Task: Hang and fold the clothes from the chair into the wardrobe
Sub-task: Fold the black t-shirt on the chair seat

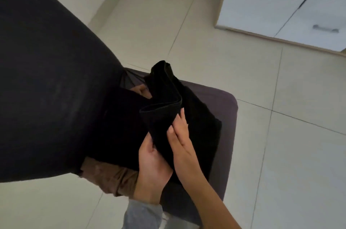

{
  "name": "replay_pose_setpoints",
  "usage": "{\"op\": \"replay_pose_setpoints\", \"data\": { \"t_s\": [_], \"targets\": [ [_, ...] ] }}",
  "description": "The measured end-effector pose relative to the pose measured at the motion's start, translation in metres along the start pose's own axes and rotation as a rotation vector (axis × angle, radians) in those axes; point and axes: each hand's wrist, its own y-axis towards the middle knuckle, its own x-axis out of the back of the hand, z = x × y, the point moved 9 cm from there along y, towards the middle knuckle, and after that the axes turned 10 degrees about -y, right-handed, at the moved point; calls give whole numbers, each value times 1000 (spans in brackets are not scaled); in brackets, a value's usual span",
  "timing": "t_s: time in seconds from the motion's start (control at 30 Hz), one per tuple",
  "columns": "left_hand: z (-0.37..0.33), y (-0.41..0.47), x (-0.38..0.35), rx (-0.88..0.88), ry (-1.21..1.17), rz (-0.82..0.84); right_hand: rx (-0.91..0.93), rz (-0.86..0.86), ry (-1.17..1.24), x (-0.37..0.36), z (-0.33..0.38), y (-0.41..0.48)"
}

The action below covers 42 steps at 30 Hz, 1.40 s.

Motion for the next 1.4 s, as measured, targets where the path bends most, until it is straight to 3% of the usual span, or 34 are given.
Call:
{"op": "replay_pose_setpoints", "data": {
  "t_s": [0.1,0.17,0.23,0.3,0.33,0.4,0.47,0.63,0.77,0.93,1.07,1.2,1.3,1.4],
  "targets": [
    [-45,6,48,-86,-200,-108,-1,185,-168,-55,-8,25],
    [-52,9,84,-35,-288,-187,-91,323,-243,-75,-24,32],
    [-59,7,132,-61,-322,-329,-138,270,-363,-72,-39,51],
    [-68,-2,169,-165,-280,-512,-99,156,-457,-62,-31,72],
    [-73,-4,172,-209,-205,-507,-72,121,-510,-58,-28,83],
    [-76,-5,176,-244,97,-530,-6,154,-626,-66,-22,103],
    [-75,-8,184,-237,304,-671,59,231,-762,-80,-22,120],
    [-86,-17,191,-362,161,-911,69,467,-1116,-110,-41,142],
    [-96,-18,179,-479,131,-865,-6,507,-1282,-104,-51,158],
    [-97,-22,164,-612,-27,-890,83,577,-1185,-108,-39,178],
    [-114,-31,143,-731,11,-915,160,517,-817,-108,-16,179],
    [-139,-27,143,-802,92,-928,255,489,-693,-109,-1,188],
    [-153,-28,158,-789,211,-1092,205,460,-741,-115,-11,202],
    [-139,-43,181,-770,184,-1415,193,397,-805,-113,-19,207]
  ]
}}
